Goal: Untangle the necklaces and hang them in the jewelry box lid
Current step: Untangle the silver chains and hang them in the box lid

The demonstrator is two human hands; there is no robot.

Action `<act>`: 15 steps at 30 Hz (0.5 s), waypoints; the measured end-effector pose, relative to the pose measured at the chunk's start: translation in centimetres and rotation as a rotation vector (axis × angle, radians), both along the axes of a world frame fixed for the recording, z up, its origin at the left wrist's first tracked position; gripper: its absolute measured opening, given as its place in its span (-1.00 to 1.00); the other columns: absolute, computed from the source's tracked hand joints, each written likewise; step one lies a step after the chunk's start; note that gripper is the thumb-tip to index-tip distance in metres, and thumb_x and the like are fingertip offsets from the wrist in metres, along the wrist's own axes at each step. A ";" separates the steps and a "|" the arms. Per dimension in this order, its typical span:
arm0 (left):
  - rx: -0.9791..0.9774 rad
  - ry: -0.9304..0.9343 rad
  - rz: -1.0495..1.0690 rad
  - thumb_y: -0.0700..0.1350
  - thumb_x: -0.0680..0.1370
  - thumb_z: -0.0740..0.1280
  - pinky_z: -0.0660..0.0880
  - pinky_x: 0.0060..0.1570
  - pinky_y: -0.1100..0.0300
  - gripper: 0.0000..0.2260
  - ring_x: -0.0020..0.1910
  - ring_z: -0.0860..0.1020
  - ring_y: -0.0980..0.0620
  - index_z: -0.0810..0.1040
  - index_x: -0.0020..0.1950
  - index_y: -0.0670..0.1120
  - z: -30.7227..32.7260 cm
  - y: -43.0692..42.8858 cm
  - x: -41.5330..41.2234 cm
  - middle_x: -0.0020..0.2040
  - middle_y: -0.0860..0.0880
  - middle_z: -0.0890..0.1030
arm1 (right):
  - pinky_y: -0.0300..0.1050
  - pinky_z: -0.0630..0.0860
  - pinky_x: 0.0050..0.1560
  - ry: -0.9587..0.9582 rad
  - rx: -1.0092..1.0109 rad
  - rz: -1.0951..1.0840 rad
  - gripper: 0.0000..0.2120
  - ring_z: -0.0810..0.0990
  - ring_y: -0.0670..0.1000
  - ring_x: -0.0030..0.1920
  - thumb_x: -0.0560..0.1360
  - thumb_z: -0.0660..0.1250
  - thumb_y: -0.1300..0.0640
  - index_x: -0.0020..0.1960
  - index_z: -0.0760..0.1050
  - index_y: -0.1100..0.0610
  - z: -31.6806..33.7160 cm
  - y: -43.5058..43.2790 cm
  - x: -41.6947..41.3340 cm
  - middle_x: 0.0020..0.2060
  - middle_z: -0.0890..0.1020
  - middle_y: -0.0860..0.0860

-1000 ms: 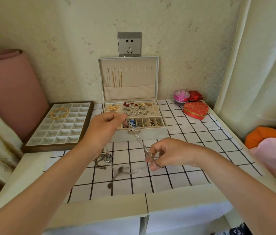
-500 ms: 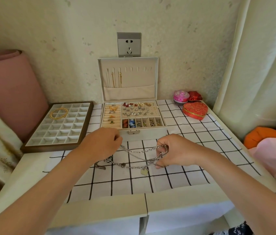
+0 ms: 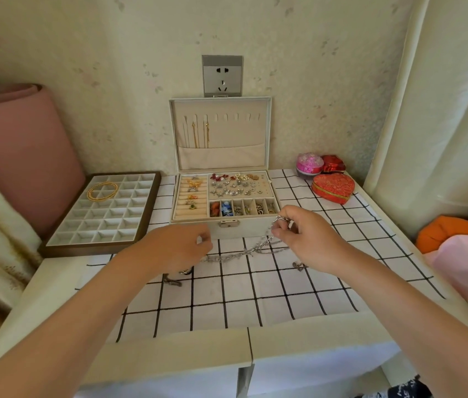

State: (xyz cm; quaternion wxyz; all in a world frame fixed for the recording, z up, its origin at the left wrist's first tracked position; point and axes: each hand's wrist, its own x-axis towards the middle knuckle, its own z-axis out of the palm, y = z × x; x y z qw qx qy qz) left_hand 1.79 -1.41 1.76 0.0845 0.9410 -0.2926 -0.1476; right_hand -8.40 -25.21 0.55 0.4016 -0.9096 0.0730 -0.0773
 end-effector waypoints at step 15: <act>-0.700 0.266 -0.041 0.03 0.53 0.42 0.40 0.22 0.33 -0.59 0.18 0.52 0.29 0.47 0.37 0.11 -0.7 -3.7 -4.2 0.18 0.20 0.59 | -0.07 0.24 -0.39 0.014 0.247 0.093 -0.68 0.30 -0.08 -0.49 0.55 0.33 0.20 -0.29 0.33 -0.06 0.3 1.0 0.5 -0.36 0.51 0.03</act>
